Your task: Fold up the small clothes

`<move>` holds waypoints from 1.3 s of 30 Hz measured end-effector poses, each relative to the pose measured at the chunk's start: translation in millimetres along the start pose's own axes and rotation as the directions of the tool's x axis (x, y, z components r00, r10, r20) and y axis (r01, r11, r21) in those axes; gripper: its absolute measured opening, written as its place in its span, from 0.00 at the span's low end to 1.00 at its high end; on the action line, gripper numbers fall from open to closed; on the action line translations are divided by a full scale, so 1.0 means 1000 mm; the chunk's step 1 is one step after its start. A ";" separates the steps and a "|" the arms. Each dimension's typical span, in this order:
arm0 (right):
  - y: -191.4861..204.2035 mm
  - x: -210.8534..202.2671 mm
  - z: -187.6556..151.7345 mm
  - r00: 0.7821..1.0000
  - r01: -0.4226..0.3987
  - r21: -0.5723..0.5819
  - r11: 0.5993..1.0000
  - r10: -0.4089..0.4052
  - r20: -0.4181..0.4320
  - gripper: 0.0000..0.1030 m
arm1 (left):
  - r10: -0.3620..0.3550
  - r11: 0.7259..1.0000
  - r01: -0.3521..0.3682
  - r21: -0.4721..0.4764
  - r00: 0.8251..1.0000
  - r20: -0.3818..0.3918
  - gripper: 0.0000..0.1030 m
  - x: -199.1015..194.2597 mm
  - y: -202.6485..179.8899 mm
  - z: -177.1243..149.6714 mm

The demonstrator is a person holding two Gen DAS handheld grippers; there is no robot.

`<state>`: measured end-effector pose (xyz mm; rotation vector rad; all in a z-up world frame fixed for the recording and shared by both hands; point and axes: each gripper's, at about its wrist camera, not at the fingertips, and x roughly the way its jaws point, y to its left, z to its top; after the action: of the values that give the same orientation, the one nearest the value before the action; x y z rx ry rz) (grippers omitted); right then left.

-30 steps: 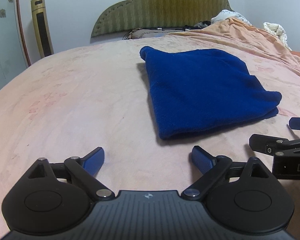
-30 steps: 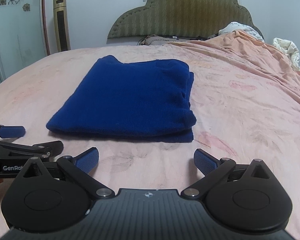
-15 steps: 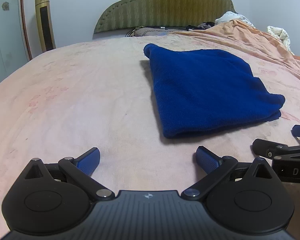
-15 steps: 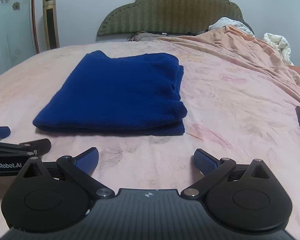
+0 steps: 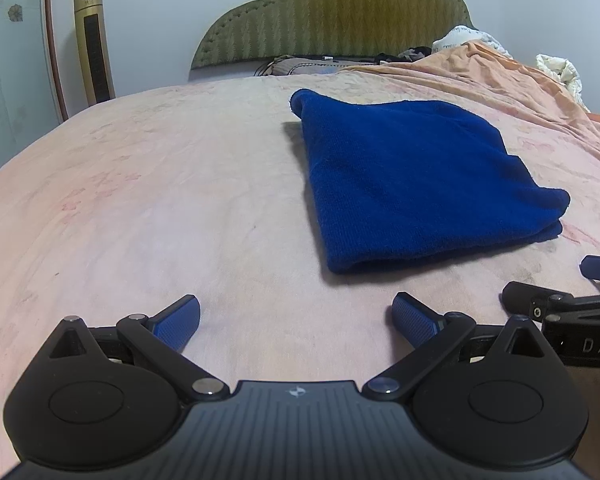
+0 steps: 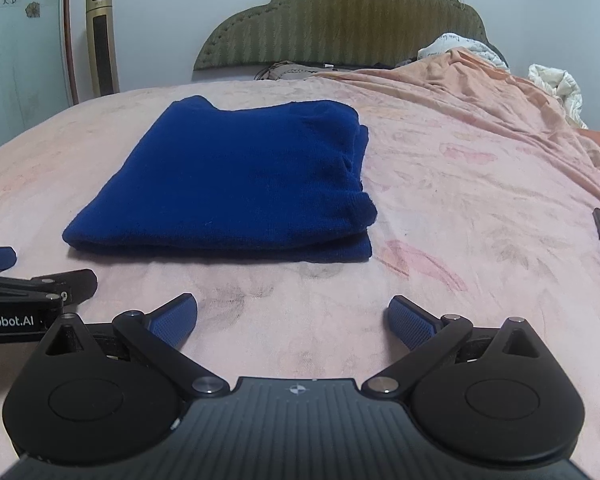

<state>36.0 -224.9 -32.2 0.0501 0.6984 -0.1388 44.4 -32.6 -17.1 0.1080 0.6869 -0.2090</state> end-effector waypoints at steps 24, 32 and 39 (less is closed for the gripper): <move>-0.001 -0.002 -0.001 1.000 -0.001 0.005 1.000 0.001 0.009 1.00 | -0.006 1.000 0.006 -0.005 1.000 -0.002 1.00 0.002 0.000 0.001; 0.003 -0.011 -0.004 1.000 0.020 0.010 1.000 -0.020 0.011 1.00 | -0.024 1.000 0.024 -0.003 1.000 -0.011 1.00 -0.001 0.002 0.000; 0.003 -0.030 0.003 1.000 0.007 0.042 0.999 -0.008 0.029 1.00 | 0.010 1.000 -0.010 -0.001 0.999 -0.037 1.00 -0.013 0.003 -0.001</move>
<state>15.2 -218.8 -10.8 0.0852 0.6666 -0.1611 34.2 -27.4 -9.3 0.1150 0.7231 -0.1972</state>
